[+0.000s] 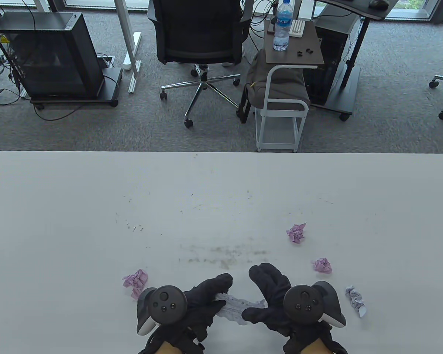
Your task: Flatten crumpled invoices and stack
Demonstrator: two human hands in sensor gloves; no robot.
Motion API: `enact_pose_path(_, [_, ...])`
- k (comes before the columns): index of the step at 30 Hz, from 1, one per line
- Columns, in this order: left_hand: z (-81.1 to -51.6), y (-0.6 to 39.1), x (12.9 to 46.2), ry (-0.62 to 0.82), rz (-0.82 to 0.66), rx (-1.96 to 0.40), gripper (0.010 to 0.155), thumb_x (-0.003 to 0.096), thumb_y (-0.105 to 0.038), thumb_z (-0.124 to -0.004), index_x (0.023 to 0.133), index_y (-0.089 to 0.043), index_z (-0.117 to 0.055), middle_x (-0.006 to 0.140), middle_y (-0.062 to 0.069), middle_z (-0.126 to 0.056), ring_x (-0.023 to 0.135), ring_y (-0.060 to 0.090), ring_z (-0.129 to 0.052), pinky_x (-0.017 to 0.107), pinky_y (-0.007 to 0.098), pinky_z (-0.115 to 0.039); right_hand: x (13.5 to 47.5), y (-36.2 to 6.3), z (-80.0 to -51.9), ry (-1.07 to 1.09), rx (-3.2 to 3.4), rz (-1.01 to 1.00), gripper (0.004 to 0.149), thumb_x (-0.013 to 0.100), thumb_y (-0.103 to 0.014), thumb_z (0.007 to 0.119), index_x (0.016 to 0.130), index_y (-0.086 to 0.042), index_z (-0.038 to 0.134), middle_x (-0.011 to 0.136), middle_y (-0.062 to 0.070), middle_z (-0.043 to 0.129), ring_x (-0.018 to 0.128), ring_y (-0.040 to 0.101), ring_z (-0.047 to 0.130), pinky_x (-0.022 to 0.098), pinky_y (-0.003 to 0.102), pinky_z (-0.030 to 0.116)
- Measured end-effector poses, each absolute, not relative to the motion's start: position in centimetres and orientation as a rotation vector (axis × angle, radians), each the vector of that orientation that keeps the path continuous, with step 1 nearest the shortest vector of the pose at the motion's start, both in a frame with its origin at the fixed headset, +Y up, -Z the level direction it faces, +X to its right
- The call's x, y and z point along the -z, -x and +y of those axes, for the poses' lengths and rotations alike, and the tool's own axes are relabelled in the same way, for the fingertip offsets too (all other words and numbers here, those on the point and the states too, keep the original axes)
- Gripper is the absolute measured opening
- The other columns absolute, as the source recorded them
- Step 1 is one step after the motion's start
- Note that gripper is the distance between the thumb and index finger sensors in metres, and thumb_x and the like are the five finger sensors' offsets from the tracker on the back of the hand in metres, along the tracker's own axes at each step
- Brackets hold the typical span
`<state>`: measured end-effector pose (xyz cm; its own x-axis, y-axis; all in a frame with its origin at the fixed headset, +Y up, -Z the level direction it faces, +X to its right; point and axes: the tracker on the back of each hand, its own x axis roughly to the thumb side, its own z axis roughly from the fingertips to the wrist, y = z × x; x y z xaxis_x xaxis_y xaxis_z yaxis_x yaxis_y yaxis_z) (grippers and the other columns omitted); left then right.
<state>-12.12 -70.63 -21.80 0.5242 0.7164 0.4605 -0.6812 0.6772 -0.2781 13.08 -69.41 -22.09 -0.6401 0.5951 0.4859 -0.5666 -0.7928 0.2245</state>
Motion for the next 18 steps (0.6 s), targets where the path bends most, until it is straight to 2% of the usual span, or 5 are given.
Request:
enact_pose_path(5, [-70.4,11.2,21.5,0.057,-0.626,-0.775,0.065,0.0547,-0.016,-0.084,0.109,-0.030,-0.052,0.098,0.004,-0.073,0.064,0.026,-0.098,0.062,0.057,-0.077,22.2,-11.4,-70.4,-0.752,-2.362,0.162,0.079,0.048,-0.059,0.076,0.105,-0.012,0.049,0.108,0.036,0.049,0.087,0.051,0.067,0.054,0.059,0.074])
enact_pose_path(7, [-70.4,11.2,21.4,0.059,-0.629,-0.779,0.065,0.0546,-0.016,-0.084,0.109,-0.030,-0.052,0.098,0.004,-0.072,0.064,0.025,-0.098,0.062,0.057,-0.077,22.1,-10.6,-70.8,-0.735,-2.357,0.132,0.067,0.050,-0.053,0.077,0.100,-0.011,0.057,0.104,0.032,0.060,0.082,0.047,0.076,0.053,0.058,0.077])
enact_pose_path(10, [-70.5,11.4,21.5,0.065,-0.614,-0.787,0.065,0.0546,-0.016,-0.084,0.110,-0.029,-0.052,0.098,0.005,-0.073,0.064,0.025,-0.098,0.062,0.056,-0.078,22.1,-10.2,-70.6,-0.709,-2.296,0.057,0.043,0.055,-0.032,0.078,0.092,-0.015,0.065,0.089,0.023,0.084,0.064,0.038,0.094,0.047,0.055,0.083])
enact_pose_path(13, [-71.1,11.8,21.9,0.107,-0.568,-0.789,0.068,0.0543,-0.018,-0.086,0.111,-0.026,-0.050,0.099,0.006,-0.072,0.064,0.024,-0.098,0.061,0.056,-0.078,21.9,-10.6,-70.1,-0.689,-2.300,-0.088,0.043,0.052,-0.028,0.080,0.091,-0.015,0.066,0.072,0.011,0.095,0.049,0.027,0.101,0.039,0.048,0.090])
enact_pose_path(18, [-72.3,12.0,22.5,0.226,-0.508,-0.772,0.067,0.0540,-0.018,-0.086,0.111,-0.022,-0.053,0.093,0.007,-0.078,0.061,0.024,-0.099,0.060,0.057,-0.079,21.8,-11.5,-70.0,-0.657,-2.322,-0.156,0.042,0.053,-0.026,0.080,0.091,-0.017,0.067,0.064,0.009,0.096,0.040,0.022,0.100,0.035,0.044,0.090])
